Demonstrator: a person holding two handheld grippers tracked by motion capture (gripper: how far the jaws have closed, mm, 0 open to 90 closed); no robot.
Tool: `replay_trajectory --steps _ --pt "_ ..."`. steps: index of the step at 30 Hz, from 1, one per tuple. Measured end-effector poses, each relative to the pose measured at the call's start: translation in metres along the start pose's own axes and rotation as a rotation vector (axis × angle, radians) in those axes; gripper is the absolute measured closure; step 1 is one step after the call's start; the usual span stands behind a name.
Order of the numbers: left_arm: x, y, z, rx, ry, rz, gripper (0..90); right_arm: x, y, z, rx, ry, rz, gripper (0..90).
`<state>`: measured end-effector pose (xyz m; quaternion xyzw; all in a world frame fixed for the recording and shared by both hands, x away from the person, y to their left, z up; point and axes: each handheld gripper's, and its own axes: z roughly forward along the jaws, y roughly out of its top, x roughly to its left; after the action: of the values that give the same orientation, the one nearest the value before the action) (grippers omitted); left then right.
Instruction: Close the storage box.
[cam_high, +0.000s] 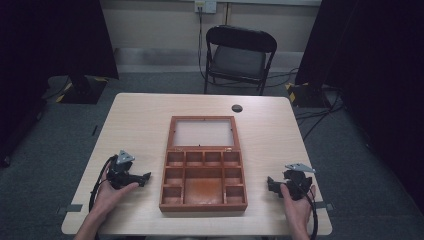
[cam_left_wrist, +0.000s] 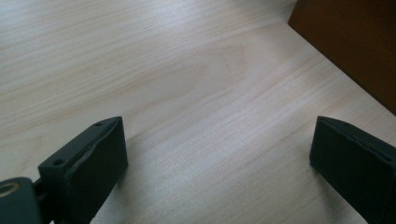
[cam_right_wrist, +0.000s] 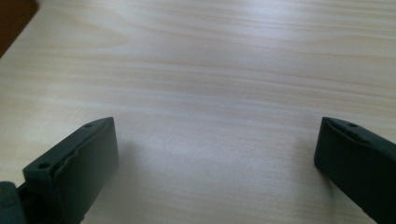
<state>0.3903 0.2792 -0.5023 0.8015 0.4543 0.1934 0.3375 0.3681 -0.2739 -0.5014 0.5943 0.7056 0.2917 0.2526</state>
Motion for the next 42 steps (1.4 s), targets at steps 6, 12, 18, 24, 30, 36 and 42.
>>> replay_trajectory --steps 6,12,18,24,30,36,42 --pt "0.002 0.001 0.001 -0.001 -0.004 0.002 3.6 -0.002 0.0 0.0 0.002 -0.028 0.029 0.0" --pt "0.003 0.005 0.0 0.018 -0.007 0.002 14.1 0.001 0.001 -0.002 0.01 -0.018 0.026 3.9" --pt "0.005 0.013 0.0 0.018 -0.012 -0.015 20.9 0.007 0.01 -0.003 0.01 0.057 -0.012 16.9" --pt "0.001 0.033 -0.001 -0.006 -0.018 -0.001 21.0 0.014 0.027 0.003 -0.011 0.114 -0.048 17.1" --pt "0.001 0.052 -0.002 -0.039 -0.053 -0.038 23.7 0.019 0.05 0.005 -0.04 0.152 -0.063 17.8" --pt "0.004 0.064 0.0 -0.059 -0.054 -0.062 23.9 0.025 0.072 0.009 -0.059 0.188 -0.071 19.2" --pt "0.003 0.082 0.006 -0.068 -0.065 -0.055 26.9 0.035 0.096 0.017 -0.071 0.248 -0.09 24.8"
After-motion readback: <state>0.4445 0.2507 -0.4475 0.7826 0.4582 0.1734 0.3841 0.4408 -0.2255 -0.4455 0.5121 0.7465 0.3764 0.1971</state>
